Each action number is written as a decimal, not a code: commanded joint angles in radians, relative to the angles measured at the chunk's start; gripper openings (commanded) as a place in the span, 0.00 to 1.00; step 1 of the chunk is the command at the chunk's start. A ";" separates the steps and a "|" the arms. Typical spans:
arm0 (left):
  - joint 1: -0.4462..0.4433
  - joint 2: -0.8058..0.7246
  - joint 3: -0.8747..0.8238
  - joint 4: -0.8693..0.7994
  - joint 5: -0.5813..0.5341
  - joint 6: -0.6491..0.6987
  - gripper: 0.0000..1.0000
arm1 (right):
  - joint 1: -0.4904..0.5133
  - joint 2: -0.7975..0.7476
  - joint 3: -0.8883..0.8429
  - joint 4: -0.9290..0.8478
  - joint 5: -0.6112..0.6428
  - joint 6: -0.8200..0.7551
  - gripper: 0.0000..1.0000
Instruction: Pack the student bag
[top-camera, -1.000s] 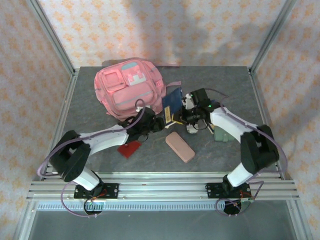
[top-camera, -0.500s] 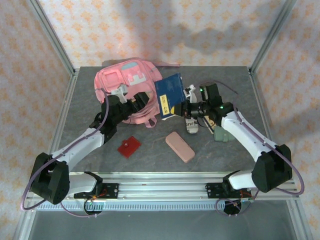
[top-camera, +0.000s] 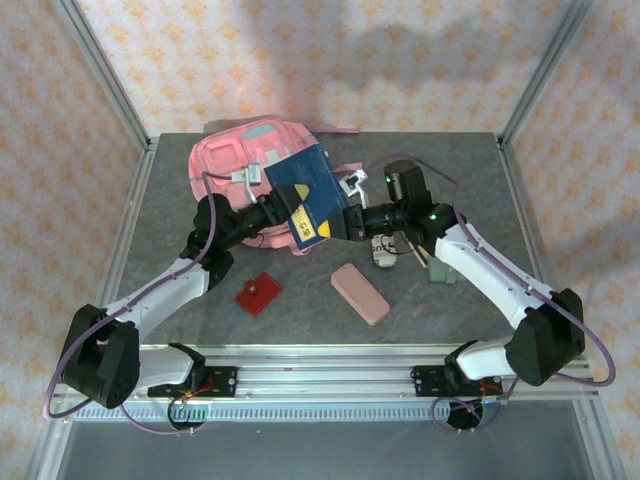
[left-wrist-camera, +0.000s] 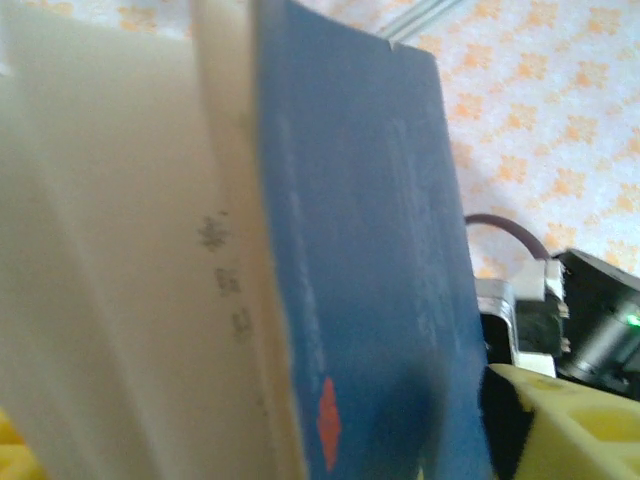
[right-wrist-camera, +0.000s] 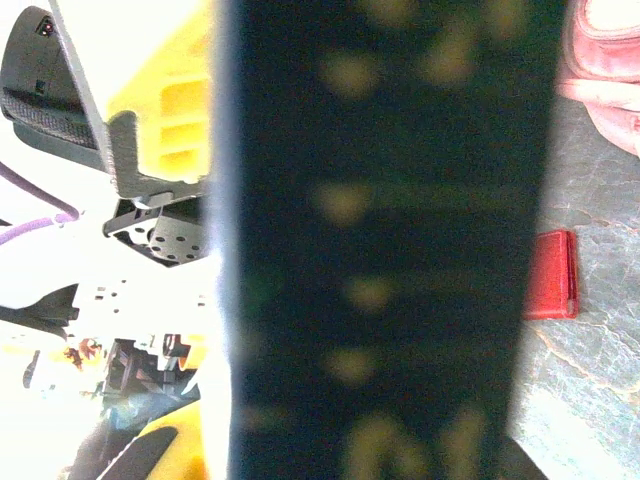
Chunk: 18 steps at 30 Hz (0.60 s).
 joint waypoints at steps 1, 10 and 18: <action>0.028 -0.014 -0.025 0.166 0.077 -0.061 0.70 | -0.009 0.011 0.036 0.013 -0.026 -0.056 0.00; 0.069 -0.030 -0.093 0.268 0.094 -0.145 0.00 | -0.046 0.007 0.023 0.060 -0.032 -0.033 0.26; 0.066 0.071 -0.171 0.638 -0.066 -0.395 0.00 | -0.043 -0.124 -0.172 0.561 0.127 0.310 0.57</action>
